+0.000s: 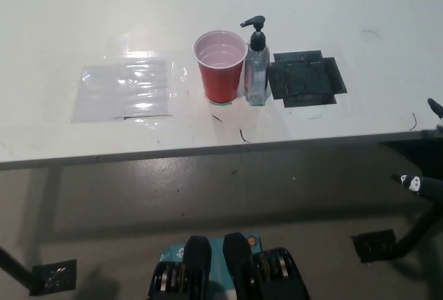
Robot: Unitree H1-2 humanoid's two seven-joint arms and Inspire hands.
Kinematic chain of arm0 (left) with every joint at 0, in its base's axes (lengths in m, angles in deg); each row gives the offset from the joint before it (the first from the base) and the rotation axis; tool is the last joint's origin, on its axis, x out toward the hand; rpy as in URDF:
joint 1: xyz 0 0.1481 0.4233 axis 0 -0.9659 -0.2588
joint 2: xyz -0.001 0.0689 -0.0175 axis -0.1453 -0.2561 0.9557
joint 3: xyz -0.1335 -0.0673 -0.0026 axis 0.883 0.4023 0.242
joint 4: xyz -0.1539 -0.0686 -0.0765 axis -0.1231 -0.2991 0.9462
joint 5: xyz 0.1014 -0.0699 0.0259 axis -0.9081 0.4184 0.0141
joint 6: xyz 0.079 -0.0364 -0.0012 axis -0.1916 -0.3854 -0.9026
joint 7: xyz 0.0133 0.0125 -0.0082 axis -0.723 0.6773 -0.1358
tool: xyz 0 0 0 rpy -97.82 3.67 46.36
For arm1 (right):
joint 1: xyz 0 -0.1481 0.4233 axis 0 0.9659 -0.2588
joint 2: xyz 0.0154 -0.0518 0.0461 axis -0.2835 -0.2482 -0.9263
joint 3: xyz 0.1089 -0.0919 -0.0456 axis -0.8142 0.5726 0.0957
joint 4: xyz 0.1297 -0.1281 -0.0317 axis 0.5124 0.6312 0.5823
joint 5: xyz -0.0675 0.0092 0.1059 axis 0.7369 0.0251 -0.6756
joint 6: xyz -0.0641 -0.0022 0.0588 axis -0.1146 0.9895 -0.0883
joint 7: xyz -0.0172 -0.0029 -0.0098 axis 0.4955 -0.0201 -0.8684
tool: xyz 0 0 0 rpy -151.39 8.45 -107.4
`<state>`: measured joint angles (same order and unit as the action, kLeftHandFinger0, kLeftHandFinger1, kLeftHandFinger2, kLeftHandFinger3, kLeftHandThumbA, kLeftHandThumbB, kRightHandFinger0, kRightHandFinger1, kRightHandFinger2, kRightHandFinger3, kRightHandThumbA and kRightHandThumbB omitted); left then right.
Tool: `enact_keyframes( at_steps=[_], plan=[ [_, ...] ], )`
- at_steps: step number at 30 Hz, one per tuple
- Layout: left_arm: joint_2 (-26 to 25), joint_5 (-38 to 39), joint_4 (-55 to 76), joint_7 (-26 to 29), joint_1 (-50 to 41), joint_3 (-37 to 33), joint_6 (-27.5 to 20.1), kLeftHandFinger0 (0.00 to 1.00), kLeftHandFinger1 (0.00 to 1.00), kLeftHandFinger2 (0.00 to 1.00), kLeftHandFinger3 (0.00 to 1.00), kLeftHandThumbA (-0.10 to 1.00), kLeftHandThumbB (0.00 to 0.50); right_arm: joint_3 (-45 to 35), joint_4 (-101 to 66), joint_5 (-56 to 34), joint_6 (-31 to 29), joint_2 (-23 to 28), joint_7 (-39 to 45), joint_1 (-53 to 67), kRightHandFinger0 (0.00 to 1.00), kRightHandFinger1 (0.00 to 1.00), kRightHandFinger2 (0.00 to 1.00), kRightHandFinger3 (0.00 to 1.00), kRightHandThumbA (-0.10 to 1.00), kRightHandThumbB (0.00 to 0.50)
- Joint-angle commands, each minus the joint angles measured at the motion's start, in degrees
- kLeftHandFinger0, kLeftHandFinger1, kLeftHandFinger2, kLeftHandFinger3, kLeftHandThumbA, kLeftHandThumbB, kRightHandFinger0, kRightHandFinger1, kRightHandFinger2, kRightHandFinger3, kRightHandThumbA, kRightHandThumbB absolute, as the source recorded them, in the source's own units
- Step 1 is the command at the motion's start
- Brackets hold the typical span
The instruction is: The robot uses its right hand to press the hand soap kept in the middle of the table to get liquid hand soap out
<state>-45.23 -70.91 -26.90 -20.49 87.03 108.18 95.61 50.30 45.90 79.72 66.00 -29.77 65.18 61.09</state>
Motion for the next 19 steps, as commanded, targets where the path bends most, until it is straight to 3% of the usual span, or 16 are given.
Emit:
enact_keyframes(
  at_steps=[1, 8, 13, 19],
  plan=[
    [-1.19, 0.61, 0.81, 2.84, 1.01, -0.04, 1.05, 1.00, 1.00, 0.99, 0.84, 1.00, 0.129, -1.51, 0.87, -3.30, -4.12, -0.64, -4.01, -0.37, 1.00, 1.00, 1.00, 1.00, 1.00, 0.253],
    [-1.11, 0.72, 0.64, 3.02, 1.08, -0.13, 1.05, 1.00, 1.00, 1.00, 0.88, 1.00, 0.126, -1.68, 2.60, -3.10, -4.27, -0.69, -5.66, -1.03, 1.00, 1.00, 1.00, 1.00, 1.00, 0.214],
    [-0.23, -0.01, 0.74, 2.63, 1.87, 0.34, 1.05, 1.00, 1.00, 1.00, 0.88, 1.00, 0.090, -1.49, 2.61, -2.67, -4.03, -0.31, -6.41, -1.35, 1.00, 1.00, 1.00, 1.00, 1.00, 0.199],
    [-0.69, 0.51, 0.00, 2.81, 2.26, -0.16, 1.05, 1.00, 1.00, 1.00, 0.89, 1.00, 0.115, -1.21, 2.79, -3.06, -4.13, 0.01, -6.38, -1.50, 1.00, 1.00, 1.00, 1.00, 1.00, 0.202]
  ],
)
